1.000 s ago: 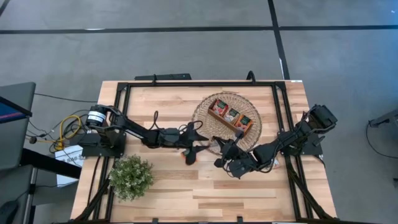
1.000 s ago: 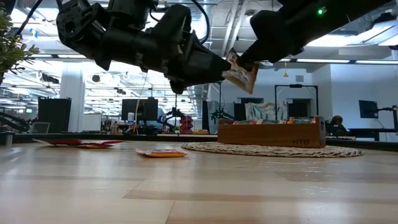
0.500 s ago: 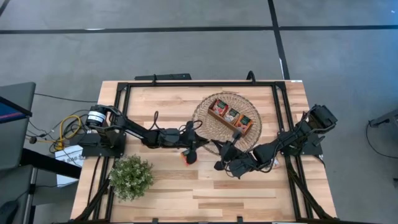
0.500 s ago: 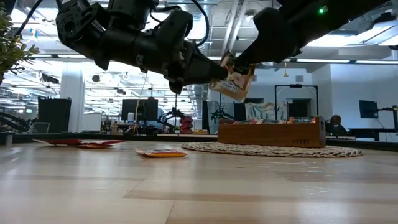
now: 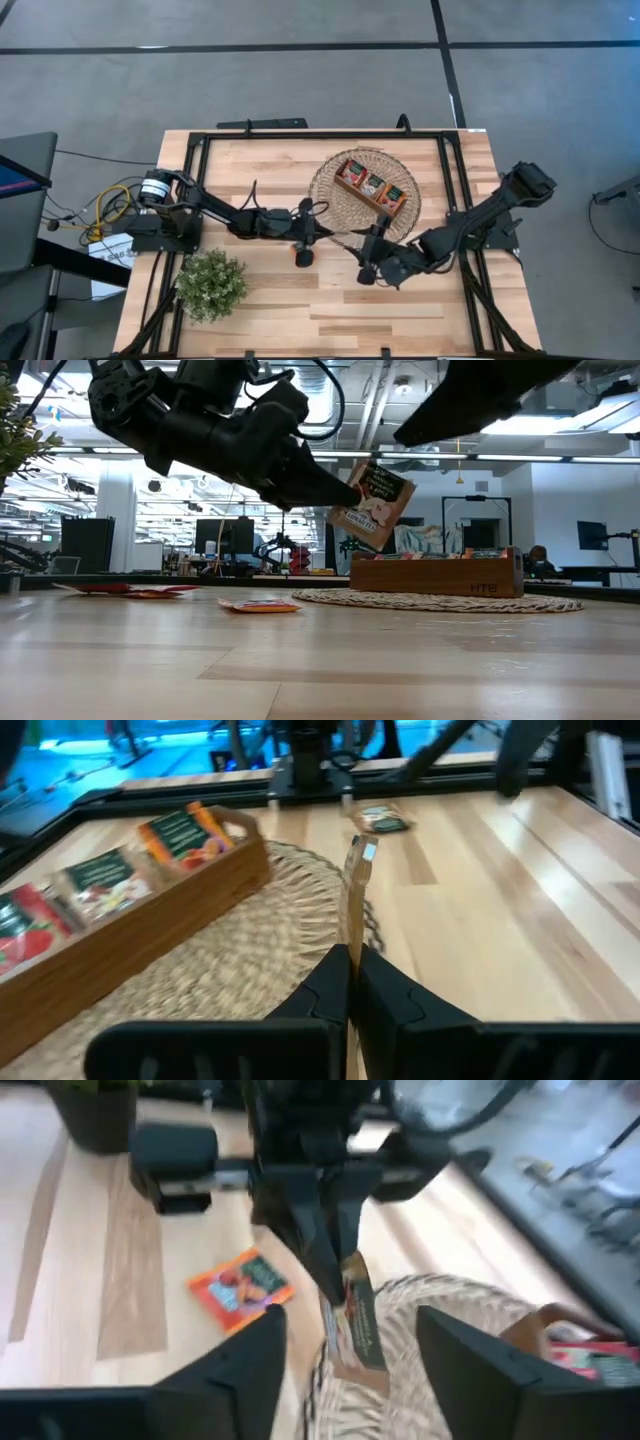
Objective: Pick & Place Tea
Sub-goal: Put the brown tea bag into the middle section of the wooden organizer
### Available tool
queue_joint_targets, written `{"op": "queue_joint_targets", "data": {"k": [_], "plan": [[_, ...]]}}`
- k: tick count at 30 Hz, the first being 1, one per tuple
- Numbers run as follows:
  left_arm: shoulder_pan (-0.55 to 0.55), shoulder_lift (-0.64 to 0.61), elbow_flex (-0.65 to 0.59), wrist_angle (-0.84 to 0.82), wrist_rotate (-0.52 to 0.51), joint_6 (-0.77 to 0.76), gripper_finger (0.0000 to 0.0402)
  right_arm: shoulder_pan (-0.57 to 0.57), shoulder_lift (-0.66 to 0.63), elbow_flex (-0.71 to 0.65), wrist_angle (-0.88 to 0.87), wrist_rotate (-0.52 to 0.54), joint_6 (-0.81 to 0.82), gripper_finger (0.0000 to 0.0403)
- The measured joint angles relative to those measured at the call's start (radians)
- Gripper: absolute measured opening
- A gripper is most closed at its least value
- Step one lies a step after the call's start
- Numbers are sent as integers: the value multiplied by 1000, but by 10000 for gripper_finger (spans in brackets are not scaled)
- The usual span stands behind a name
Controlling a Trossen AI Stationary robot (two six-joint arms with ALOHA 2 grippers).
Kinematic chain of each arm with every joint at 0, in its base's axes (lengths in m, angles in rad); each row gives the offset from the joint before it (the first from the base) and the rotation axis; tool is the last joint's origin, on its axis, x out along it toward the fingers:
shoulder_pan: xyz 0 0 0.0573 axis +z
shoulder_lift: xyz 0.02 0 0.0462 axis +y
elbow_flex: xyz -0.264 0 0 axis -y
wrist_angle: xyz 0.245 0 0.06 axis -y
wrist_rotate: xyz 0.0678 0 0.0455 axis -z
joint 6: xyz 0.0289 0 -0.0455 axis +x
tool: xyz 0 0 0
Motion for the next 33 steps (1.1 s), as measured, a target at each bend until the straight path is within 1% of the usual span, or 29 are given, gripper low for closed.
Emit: {"op": "queue_joint_targets", "data": {"k": [2,4,6,8,12,16,19,21,24,26,29,33], "plan": [[-6,0,0,0,5,21,0,-21,23,1,8,-55,2,234],[-12,0,0,-1,6,38,0,-41,50,0,5,-89,-5,239],[-17,0,0,-1,8,48,0,-61,74,0,14,-92,-5,236],[-18,0,0,-1,10,56,0,-75,90,0,27,-100,-11,222],[-18,0,0,-4,21,57,0,-94,98,0,33,-142,-11,166],[-18,0,0,-5,21,53,0,-100,98,0,41,-192,-11,86],[-18,0,0,-6,22,52,0,-100,98,0,45,-192,-14,25],[-18,0,0,-6,13,53,0,-100,98,0,45,-190,-13,8],[-19,0,0,-12,-9,72,5,-100,98,0,45,-188,18,10],[-19,0,0,-25,-14,78,22,-101,98,0,38,-189,26,3],[-18,-3,0,-62,-23,73,62,-108,84,0,-7,-191,42,3],[-17,-3,0,-110,-122,75,122,-127,24,0,-139,-170,98,1]]}}
